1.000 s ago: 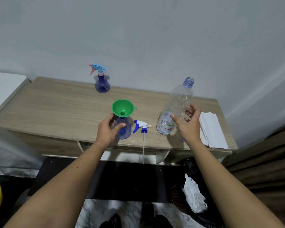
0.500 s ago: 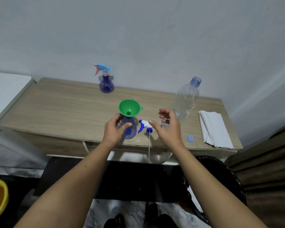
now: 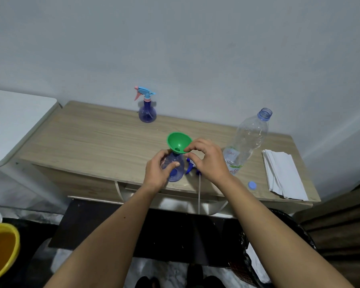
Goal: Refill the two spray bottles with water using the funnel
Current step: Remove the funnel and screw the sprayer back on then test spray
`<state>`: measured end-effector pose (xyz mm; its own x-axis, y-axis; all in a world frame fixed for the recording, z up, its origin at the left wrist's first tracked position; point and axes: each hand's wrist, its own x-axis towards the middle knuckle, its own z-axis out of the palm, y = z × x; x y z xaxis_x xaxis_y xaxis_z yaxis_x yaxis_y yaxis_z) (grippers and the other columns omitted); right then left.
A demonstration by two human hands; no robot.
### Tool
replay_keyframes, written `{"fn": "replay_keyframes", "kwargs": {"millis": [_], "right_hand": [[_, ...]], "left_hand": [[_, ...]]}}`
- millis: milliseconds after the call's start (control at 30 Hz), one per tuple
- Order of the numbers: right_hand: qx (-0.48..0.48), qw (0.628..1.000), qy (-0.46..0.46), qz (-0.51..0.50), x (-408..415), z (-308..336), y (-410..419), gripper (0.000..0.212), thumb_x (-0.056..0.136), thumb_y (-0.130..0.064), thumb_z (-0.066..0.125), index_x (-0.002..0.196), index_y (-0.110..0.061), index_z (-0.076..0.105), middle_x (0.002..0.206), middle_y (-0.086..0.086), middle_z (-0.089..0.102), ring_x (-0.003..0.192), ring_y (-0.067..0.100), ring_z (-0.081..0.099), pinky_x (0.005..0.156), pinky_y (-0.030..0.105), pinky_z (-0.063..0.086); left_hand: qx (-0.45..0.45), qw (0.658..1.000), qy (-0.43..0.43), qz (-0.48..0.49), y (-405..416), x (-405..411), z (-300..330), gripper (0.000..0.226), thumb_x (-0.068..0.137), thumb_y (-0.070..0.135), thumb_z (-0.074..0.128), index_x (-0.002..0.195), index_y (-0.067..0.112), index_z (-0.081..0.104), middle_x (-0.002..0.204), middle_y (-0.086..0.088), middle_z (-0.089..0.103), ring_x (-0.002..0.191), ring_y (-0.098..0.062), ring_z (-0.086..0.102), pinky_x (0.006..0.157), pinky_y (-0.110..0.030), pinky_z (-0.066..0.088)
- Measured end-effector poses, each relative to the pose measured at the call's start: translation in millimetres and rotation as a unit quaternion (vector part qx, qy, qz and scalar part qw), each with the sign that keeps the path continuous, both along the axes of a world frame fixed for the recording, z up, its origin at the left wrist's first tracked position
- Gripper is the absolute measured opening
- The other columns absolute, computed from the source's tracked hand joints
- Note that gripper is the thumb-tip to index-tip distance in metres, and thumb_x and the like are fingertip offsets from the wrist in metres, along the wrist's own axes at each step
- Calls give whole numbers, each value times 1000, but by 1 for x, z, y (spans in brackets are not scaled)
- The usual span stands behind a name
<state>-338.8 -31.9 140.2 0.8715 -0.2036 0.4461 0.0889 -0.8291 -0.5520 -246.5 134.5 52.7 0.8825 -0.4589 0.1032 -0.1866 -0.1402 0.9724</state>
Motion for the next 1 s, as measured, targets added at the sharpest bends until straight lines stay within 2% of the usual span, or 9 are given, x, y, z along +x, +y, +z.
{"fn": "replay_keyframes", "kwargs": {"millis": [200, 300, 400, 567, 700, 800, 900, 1000], "right_hand": [[33, 999, -22, -11, 5, 10, -6, 8, 86, -16, 82, 93, -16, 79, 92, -3, 72, 86, 17, 65, 81, 37, 55], [20, 1000, -10, 2, 3, 9, -6, 8, 88, -13, 81, 94, -15, 78, 92, -3, 72, 86, 17, 66, 81, 37, 56], [35, 999, -31, -8, -1, 9, -8, 9, 89, -7, 80, 95, -12, 76, 92, -1, 71, 84, 13, 64, 79, 26, 54], [23, 999, -24, 1, 0, 8, -10, 10, 89, -7, 80, 95, -12, 75, 92, -2, 69, 84, 12, 63, 79, 23, 52], [30, 999, -10, 2, 0, 6, -12, 10, 89, -8, 80, 96, -13, 74, 92, -3, 69, 85, 13, 64, 79, 25, 53], [71, 997, -25, -26, 1, 3, -16, 9, 90, -8, 79, 95, -13, 74, 92, -4, 70, 84, 13, 65, 80, 23, 53], [116, 990, -38, -64, 3, -2, -23, 8, 89, -7, 78, 95, -11, 75, 91, -8, 70, 81, 5, 65, 79, 19, 52], [153, 983, -31, -96, 5, -13, -34, 8, 90, -9, 78, 95, -15, 75, 92, -6, 73, 80, 7, 65, 76, 18, 52]], "left_hand": [[-16, 1000, 9, -2, 1, 3, -5, 43, 84, 3, 86, 121, 14, 70, 114, 0, 76, 102, -5, 72, 96, -21, 54], [-20, 1000, 9, -1, 1, 3, -6, 44, 84, 4, 87, 123, 14, 70, 115, 1, 77, 105, -9, 73, 98, -24, 55], [-25, 1000, 14, -3, 1, 2, -6, 47, 84, 4, 86, 127, 12, 70, 120, 0, 77, 110, -13, 73, 101, -29, 56], [-26, 999, 23, -3, 1, 2, -7, 47, 84, 5, 87, 127, 15, 70, 121, 2, 76, 112, -13, 73, 103, -32, 57], [-21, 999, 26, -2, 1, 2, -4, 47, 84, 6, 87, 128, 14, 70, 120, 3, 76, 112, -11, 72, 102, -30, 57], [-20, 999, 27, -2, 2, 1, -3, 46, 85, 6, 86, 127, 15, 70, 120, 4, 77, 110, -10, 73, 100, -27, 56], [-17, 1000, 23, 3, 2, 1, -2, 45, 84, 4, 86, 124, 15, 71, 119, 4, 77, 108, -6, 72, 97, -20, 54], [-13, 1000, 24, 6, 2, -1, 1, 44, 84, 2, 85, 122, 18, 70, 117, 5, 76, 104, -1, 72, 93, -15, 53]]}}
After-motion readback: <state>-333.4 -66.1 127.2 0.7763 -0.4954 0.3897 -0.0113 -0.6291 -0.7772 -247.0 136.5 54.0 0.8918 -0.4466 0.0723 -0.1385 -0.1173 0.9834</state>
